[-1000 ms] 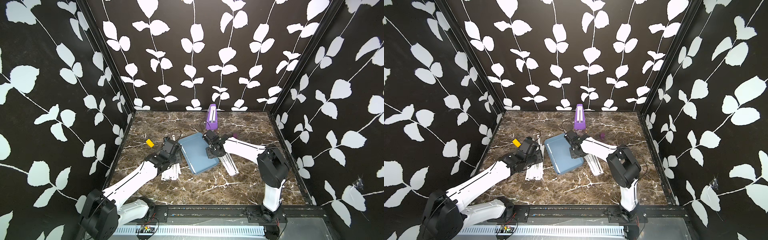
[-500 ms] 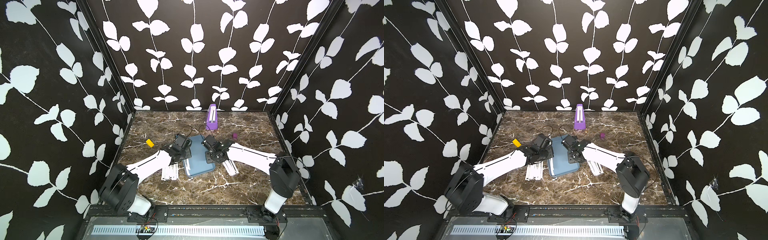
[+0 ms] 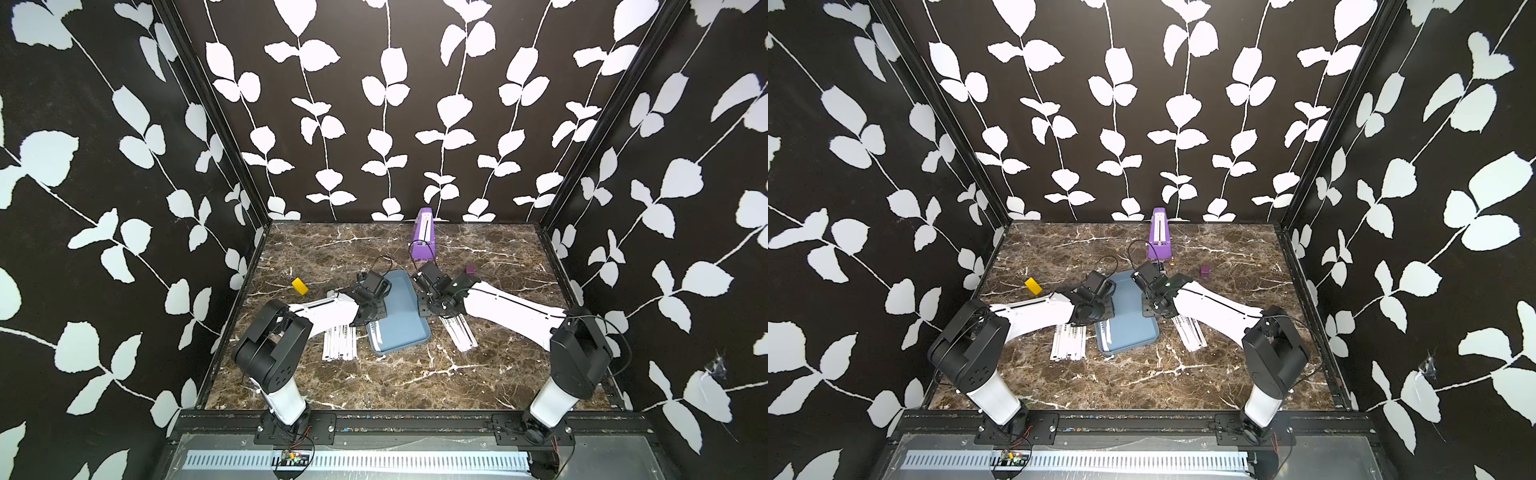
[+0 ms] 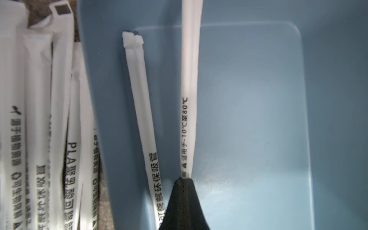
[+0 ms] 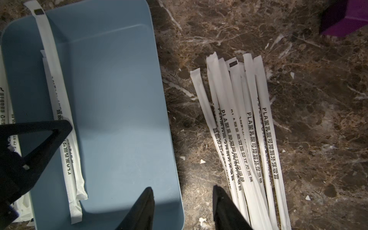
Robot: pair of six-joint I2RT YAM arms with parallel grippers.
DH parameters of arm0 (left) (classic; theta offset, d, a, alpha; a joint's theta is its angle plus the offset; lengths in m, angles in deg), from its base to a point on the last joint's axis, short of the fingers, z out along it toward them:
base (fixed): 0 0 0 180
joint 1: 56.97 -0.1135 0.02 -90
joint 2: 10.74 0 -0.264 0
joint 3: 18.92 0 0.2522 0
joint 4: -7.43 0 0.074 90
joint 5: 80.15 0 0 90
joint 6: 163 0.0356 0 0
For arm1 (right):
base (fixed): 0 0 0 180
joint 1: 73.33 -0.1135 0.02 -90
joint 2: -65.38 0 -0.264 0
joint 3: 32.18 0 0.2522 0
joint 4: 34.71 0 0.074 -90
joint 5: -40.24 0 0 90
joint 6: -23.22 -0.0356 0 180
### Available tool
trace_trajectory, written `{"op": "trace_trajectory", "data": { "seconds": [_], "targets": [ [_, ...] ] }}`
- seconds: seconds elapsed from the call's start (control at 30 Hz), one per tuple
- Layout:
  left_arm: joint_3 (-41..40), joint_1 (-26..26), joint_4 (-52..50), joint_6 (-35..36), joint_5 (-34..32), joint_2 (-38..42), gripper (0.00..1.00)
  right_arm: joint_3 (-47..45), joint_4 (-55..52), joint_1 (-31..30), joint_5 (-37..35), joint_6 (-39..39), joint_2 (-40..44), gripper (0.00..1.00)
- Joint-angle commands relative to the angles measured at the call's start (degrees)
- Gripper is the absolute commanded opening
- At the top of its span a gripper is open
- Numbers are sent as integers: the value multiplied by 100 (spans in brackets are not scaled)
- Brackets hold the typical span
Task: Put the straws into the storage box
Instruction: Place the straw in the storage box.
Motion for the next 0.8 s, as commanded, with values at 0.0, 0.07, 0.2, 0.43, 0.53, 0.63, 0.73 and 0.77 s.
{"op": "trace_trajectory", "data": {
  "seconds": [0.0,0.07,0.2,0.43,0.53,0.63,0.73,0.77],
  "targets": [
    [-129,20,63,-169,-112,28,0,-134,78,17,-61,73,-12,49],
    [-149,20,48,-216,-113,39,0,-121,90,20,-69,107,-35,49],
    [-132,19,3,-279,-108,-12,0,-25,111,14,-79,153,-94,49],
    [-18,16,-158,-346,-135,16,5,148,113,17,-61,261,-208,49],
    [18,12,-274,-381,-170,36,8,358,68,20,-53,316,-246,49],
    [-2,17,-324,-427,-173,155,14,360,65,21,-44,353,-237,49],
    [-8,19,-346,-390,-219,247,20,326,97,16,-21,353,-230,49],
    [-1,9,-342,-362,-206,249,20,311,122,21,-2,355,-218,49]
  ]
}}
